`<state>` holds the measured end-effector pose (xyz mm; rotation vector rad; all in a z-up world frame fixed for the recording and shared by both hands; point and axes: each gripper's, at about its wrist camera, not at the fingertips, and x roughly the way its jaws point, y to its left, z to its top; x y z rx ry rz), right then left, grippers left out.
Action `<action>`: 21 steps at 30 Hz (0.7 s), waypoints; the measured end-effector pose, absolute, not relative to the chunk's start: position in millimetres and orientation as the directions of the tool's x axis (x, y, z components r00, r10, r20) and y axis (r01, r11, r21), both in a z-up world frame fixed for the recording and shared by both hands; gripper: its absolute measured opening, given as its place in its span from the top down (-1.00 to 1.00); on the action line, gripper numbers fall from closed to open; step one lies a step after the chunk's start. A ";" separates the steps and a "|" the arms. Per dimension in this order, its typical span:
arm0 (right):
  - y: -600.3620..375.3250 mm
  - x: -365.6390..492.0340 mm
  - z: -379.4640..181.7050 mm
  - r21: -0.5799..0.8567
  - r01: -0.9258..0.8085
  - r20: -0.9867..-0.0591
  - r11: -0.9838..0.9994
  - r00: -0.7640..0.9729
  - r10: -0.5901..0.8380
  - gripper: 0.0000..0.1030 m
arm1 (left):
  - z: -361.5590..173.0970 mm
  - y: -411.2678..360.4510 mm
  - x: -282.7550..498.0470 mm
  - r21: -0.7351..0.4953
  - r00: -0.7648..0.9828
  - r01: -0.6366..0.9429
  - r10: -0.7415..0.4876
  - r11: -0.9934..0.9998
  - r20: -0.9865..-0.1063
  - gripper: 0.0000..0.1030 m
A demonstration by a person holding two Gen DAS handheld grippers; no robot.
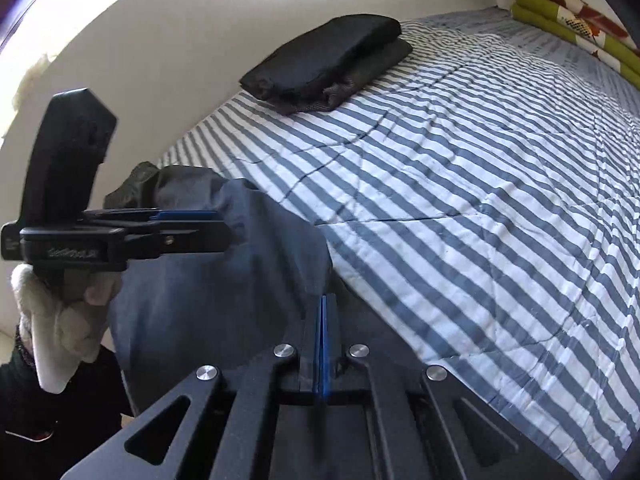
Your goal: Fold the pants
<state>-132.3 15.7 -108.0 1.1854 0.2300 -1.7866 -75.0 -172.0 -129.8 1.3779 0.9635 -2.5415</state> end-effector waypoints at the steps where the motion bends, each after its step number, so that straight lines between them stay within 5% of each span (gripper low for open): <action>1: 15.0 -124.0 -105.7 0.330 0.791 -0.791 -0.515 -0.066 -0.608 0.99 | -130.2 -170.4 -74.2 -0.488 -0.585 0.360 0.215 -0.795 -0.782 -0.10; 7: 3.0 -68.4 -117.7 0.354 0.839 -0.797 -0.414 0.040 -0.602 0.99 | -149.9 -169.7 -65.7 -0.455 -0.537 0.394 0.202 -0.798 -0.819 -0.08; 11: -2.8 -59.6 -137.9 0.367 0.836 -0.822 -0.407 0.087 -0.562 0.99 | -170.6 -175.0 -58.7 -0.443 -0.498 0.420 0.206 -0.792 -0.842 0.24; 15: -0.1 -62.8 -136.2 0.376 0.837 -0.832 -0.397 0.116 -0.543 0.94 | -175.3 -177.3 -47.7 -0.435 -0.499 0.410 0.202 -0.802 -0.843 0.36; 21: -0.6 -116.1 -112.9 0.530 0.714 -0.748 -0.458 0.139 -0.649 0.79 | -173.4 -177.0 -38.3 -0.432 -0.506 0.389 0.204 -0.814 -0.838 0.40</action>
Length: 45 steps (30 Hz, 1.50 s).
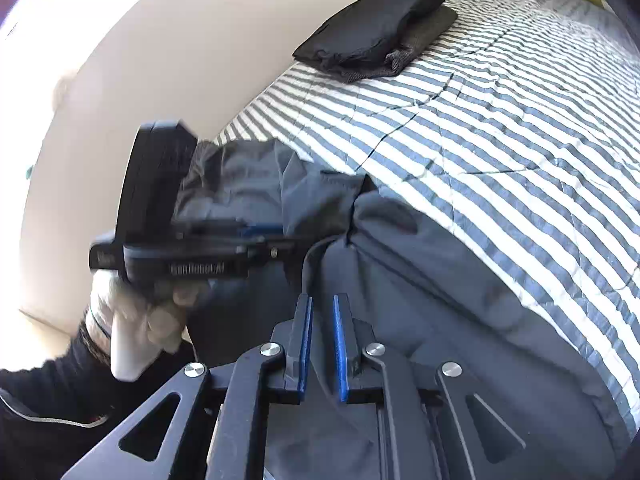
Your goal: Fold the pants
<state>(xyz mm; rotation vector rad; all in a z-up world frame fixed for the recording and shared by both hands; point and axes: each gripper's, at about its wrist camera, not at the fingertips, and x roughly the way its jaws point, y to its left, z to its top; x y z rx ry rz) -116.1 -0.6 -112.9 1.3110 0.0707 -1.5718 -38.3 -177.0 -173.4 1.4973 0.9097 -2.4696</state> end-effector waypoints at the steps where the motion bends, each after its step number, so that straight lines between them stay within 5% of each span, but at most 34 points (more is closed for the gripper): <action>1: -5.9 -123.9 -113.6 0.544 0.697 -0.743 -0.467 0.141 -0.655 0.79 | -173.4 -178.1 -36.3 -0.444 -0.511 0.388 0.212 -0.808 -0.833 0.40; 16: -82.8 -170.8 -162.7 0.683 0.545 -0.702 -0.485 0.307 -0.643 0.70 | -150.1 -222.5 -2.7 -0.504 -0.595 0.421 0.190 -0.754 -0.781 0.21; 18: -84.7 -173.3 -148.2 0.683 0.569 -0.689 -0.459 0.294 -0.662 0.86 | -151.3 -235.6 0.1 -0.514 -0.601 0.444 0.182 -0.733 -0.778 0.21; 25: -118.1 -193.7 -94.1 0.440 0.770 -0.785 -0.462 0.081 -0.614 0.98 | -169.4 -235.1 -15.4 -0.463 -0.536 0.471 0.173 -0.751 -0.827 0.21; 31: -148.7 -218.0 -133.2 0.171 0.842 -0.921 -0.511 -0.048 -0.387 0.87 | -172.6 -231.1 -20.8 -0.434 -0.519 0.474 0.155 -0.766 -0.840 0.21; 34: -133.4 -248.7 -133.7 0.281 0.758 -0.909 -0.588 0.014 -0.417 0.84 | -170.8 -235.9 -17.4 -0.439 -0.527 0.479 0.152 -0.760 -0.836 0.21; 39: -86.4 -245.0 -87.5 0.352 0.719 -0.833 -0.599 -0.051 -0.551 0.83 | -139.5 -268.3 16.8 -0.430 -0.600 0.518 0.044 -0.739 -0.799 0.20; 45: -72.4 -177.7 -93.2 0.303 0.762 -0.853 -0.572 -0.050 -0.519 0.83 | -130.7 -327.7 87.3 -0.333 -0.555 0.704 -0.193 -0.627 -0.809 0.19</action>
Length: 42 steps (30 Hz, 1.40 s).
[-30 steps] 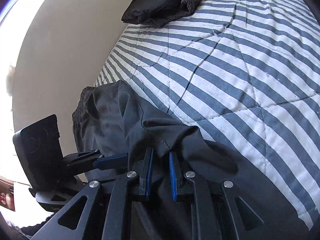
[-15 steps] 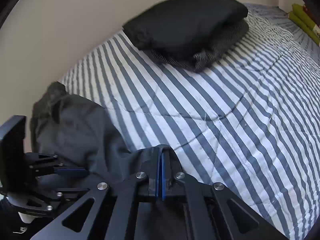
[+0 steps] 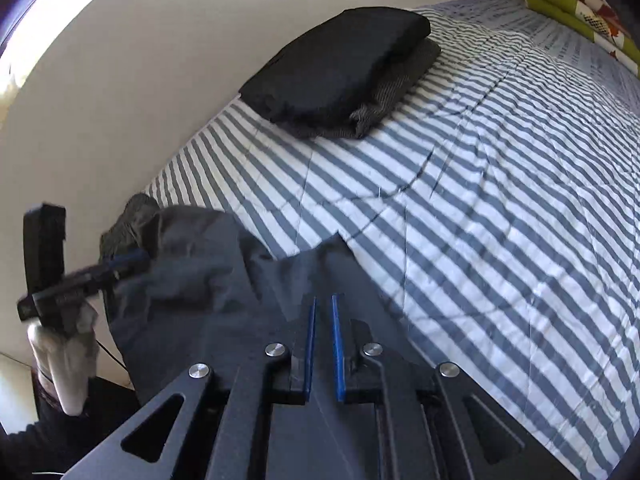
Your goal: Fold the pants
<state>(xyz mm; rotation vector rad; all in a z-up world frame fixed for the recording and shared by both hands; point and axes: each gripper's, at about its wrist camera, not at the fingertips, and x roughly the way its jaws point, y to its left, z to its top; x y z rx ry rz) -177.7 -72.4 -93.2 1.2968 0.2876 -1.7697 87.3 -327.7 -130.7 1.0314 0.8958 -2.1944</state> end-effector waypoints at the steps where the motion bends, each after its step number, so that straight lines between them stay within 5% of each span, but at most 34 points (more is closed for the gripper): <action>1: -73.8 -168.4 -100.5 0.268 0.771 -0.865 -0.577 -0.070 -0.496 0.83 | -129.6 -336.0 99.6 -0.294 -0.528 0.737 -0.246 -0.609 -0.813 0.19; 4: -80.8 -154.1 -130.8 0.191 0.768 -0.900 -0.612 -0.112 -0.421 0.83 | -137.1 -363.9 129.4 -0.155 -0.399 0.831 -0.377 -0.534 -0.836 0.18; 8: -86.2 -153.5 -149.1 0.195 0.751 -0.912 -0.631 -0.098 -0.399 0.82 | -144.5 -388.8 151.4 -0.254 -0.447 0.836 -0.336 -0.485 -0.829 0.20; 16: -46.0 -142.0 -93.1 0.275 0.718 -0.843 -0.640 -0.139 -0.519 0.82 | -88.3 -348.4 110.4 -0.216 -0.535 0.752 -0.386 -0.623 -0.751 0.12; 22: 74.3 -116.8 -33.7 0.314 0.596 -0.784 -0.739 -0.276 -0.556 0.82 | -79.5 -282.2 46.3 -0.317 -0.664 0.555 -0.181 -0.769 -0.725 0.12; 27: 210.7 -81.7 -11.3 0.231 0.374 -0.781 -0.898 -0.480 -0.400 0.81 | -93.7 -188.5 -17.2 -0.325 -0.670 0.323 0.028 -0.889 -0.742 0.11; 33: 356.5 -53.1 -28.3 0.194 0.069 -0.831 -0.978 -0.518 -0.202 0.80 | -121.5 -46.7 -55.6 -0.261 -0.542 0.055 0.191 -0.964 -0.818 0.11; 37: 423.7 -43.8 -59.2 0.203 -0.064 -0.864 -0.977 -0.482 -0.148 0.58 | -138.3 14.2 -73.6 -0.197 -0.489 -0.032 0.187 -0.980 -0.852 0.11; 42: 480.9 -27.1 -87.8 0.289 -0.176 -0.863 -0.941 -0.473 -0.177 0.57 | -136.5 58.4 -74.1 -0.199 -0.468 -0.116 0.230 -0.973 -0.853 0.11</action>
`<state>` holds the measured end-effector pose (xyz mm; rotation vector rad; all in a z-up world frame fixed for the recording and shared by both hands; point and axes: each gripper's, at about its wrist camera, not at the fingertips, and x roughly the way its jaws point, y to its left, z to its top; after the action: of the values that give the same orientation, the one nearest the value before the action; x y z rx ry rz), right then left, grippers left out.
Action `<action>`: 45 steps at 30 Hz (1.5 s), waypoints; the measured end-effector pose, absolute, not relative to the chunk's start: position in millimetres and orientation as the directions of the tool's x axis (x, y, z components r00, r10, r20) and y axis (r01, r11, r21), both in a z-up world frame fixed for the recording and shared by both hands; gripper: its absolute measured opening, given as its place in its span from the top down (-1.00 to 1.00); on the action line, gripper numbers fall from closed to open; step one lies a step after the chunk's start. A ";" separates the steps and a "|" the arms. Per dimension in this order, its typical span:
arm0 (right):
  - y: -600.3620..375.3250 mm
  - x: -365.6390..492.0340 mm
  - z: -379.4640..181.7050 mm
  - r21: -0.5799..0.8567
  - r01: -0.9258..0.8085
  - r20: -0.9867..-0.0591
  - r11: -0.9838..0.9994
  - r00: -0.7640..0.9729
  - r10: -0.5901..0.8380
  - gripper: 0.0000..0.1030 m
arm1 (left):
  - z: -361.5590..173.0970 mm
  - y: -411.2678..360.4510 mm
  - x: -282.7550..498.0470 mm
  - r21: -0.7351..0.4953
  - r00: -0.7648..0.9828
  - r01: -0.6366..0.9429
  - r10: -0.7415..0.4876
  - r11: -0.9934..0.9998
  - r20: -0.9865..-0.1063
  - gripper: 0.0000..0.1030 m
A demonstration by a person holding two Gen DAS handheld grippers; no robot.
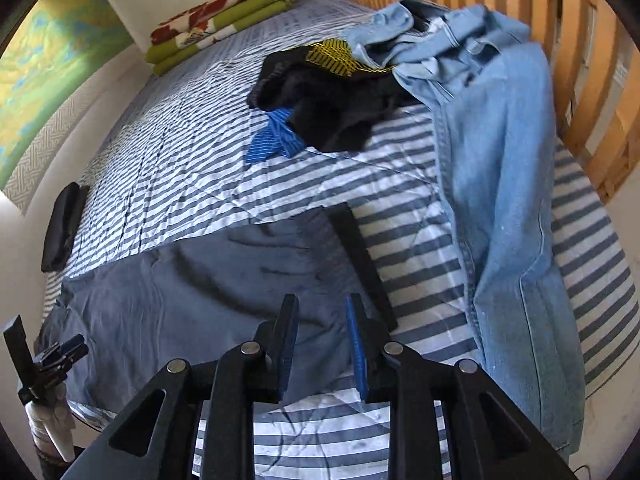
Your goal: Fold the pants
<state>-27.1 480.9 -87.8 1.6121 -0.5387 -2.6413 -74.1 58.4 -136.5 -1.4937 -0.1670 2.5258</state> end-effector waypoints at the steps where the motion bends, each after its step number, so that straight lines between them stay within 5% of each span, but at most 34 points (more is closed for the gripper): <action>1: 488.9 -24.8 -92.8 0.308 -0.196 -0.861 -0.931 -0.475 -0.185 0.57 | -135.2 71.5 -75.5 -0.197 -0.465 -0.138 0.239 -0.971 -0.852 0.11; 20: 543.6 -10.3 -133.3 0.612 -0.195 -0.701 -0.766 -0.583 -0.411 0.39 | -110.8 351.3 -141.6 -0.164 -0.328 -0.559 0.398 -0.813 -0.857 0.10; 29: 524.5 -58.5 -123.0 0.614 -0.055 -0.680 -0.787 -0.543 -0.492 0.39 | -154.9 361.8 -172.2 -0.279 -0.234 -0.468 0.422 -0.839 -0.876 0.10; 45: 514.6 -107.3 -139.8 0.637 -0.003 -0.677 -0.771 -0.482 -0.557 0.41 | -162.2 352.9 -165.7 -0.300 -0.247 -0.469 0.449 -0.831 -0.859 0.11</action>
<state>-107.3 514.6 -139.8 1.3619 -0.8292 -2.2996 -165.7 352.9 -162.2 -1.4414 0.0246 2.1056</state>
